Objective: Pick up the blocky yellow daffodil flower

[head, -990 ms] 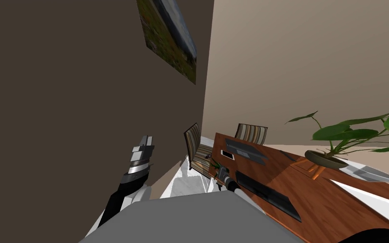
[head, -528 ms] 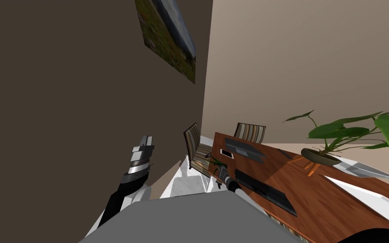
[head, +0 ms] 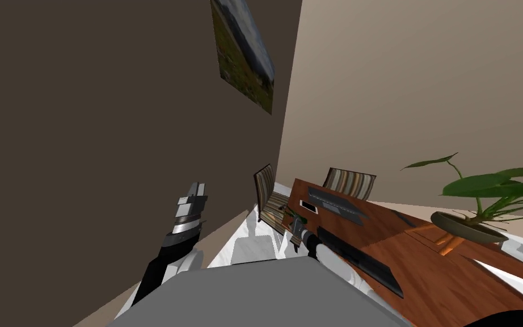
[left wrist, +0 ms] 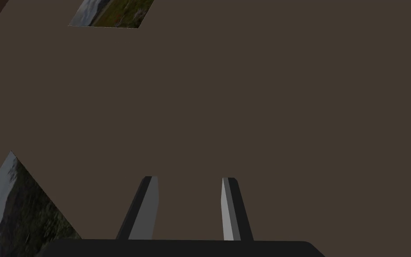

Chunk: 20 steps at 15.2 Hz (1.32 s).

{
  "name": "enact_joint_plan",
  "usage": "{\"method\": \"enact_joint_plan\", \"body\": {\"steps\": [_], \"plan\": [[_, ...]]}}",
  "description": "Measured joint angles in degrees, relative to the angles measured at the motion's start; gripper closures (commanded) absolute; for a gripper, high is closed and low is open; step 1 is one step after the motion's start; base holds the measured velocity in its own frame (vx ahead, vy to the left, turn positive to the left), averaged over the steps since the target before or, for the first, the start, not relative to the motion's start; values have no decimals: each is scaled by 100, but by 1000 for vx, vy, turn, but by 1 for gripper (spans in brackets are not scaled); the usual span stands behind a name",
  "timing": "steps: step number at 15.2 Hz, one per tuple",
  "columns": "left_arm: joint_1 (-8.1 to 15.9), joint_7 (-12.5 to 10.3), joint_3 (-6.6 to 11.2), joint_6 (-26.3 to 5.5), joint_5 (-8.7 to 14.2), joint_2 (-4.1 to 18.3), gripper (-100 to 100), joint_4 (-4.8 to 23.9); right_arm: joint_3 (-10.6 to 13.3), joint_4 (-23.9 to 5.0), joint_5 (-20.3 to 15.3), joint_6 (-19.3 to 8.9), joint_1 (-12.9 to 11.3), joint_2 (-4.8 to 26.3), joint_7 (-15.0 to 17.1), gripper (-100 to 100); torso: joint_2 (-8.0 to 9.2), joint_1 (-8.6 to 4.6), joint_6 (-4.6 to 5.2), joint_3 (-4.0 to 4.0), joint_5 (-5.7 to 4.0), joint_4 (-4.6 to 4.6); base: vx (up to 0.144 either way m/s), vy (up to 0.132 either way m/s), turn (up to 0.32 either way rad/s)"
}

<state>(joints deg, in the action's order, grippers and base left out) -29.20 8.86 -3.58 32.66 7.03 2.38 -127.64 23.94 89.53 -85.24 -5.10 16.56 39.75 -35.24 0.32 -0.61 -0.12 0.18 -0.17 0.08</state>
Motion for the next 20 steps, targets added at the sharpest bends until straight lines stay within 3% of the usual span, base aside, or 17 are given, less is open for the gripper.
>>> {"method": "enact_joint_plan", "body": {"steps": [3, 11, 14, 17, 18, 20], "plan": [[-1, 0, 0, 0, 0, 0, 0, 0, -23, 78, -281, 242, -58, 162, 340, -100, -20, -4, 2, -12, -2, -5, -46, -105, 218], [-1, 0, 1, 0, 0, 1, 0, 0, 71, 148, -100, 714, -168, 582, 546, -100, -30, -38, 2, -18, -9, -8, -53, -149, 307], [-2, 0, 0, 0, 0, 0, 0, 0, -212, 26, 47, 979, -116, 391, 358, -100, -43, 14, 3, -25, -2, -10, -22, -20, 154], [-2, 0, -1, 0, 0, -1, 0, 0, -22, -180, -66, 772, -338, 538, 654, -100, -55, 63, 2, -33, 11, -13, -10, 57, 120], [-3, 0, 0, 1, 0, -1, 0, -1, -16, -199, -67, 753, -352, 538, 679, 100, -56, 61, 5, -33, 12, -14, 4, 26, -12], [-5, 0, 1, 1, 0, -1, 0, -1, -201, -172, 17, 900, -243, 404, 470, 100, -59, 47, 16, -33, 16, -10, 17, -21, -246]]}}
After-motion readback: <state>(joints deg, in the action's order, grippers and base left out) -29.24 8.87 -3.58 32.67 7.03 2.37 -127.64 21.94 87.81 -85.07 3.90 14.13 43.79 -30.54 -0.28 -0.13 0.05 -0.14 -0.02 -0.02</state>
